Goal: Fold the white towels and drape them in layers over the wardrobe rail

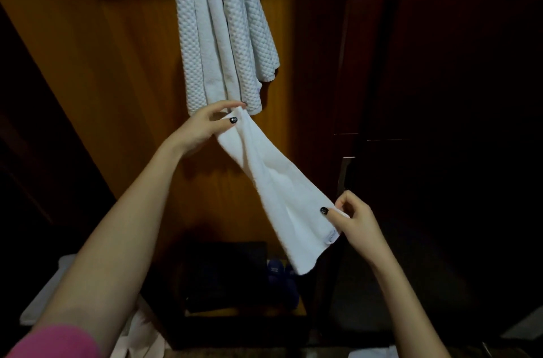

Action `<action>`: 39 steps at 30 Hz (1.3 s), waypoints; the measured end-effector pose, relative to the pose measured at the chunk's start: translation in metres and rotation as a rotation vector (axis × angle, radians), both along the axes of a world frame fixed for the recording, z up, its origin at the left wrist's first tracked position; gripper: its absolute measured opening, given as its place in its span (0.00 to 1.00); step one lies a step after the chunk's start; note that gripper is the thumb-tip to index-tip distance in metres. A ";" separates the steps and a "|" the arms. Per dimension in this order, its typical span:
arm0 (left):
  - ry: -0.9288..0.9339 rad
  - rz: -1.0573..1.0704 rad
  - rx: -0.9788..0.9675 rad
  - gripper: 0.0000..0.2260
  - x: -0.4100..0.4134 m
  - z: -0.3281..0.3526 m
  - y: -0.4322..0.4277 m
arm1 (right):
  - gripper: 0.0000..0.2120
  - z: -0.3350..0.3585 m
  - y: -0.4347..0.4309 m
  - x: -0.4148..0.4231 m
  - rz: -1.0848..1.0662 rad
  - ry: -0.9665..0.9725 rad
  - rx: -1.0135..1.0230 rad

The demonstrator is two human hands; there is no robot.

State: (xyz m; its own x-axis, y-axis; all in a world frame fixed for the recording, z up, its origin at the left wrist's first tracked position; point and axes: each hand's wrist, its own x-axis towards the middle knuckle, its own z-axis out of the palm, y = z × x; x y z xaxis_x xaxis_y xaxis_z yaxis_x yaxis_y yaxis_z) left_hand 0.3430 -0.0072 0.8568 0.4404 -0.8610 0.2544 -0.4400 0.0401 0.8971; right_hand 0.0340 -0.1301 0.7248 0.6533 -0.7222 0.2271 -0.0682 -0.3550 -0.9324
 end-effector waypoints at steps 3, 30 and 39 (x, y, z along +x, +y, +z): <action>0.035 -0.092 0.106 0.19 -0.001 0.000 0.006 | 0.09 0.000 -0.007 -0.005 -0.038 -0.036 -0.005; 0.324 0.168 -0.053 0.10 -0.052 0.007 -0.001 | 0.27 -0.004 0.075 0.048 0.145 0.486 -0.026; 0.306 0.205 -0.135 0.08 -0.062 0.010 0.013 | 0.29 -0.008 0.077 0.051 -0.039 0.449 0.018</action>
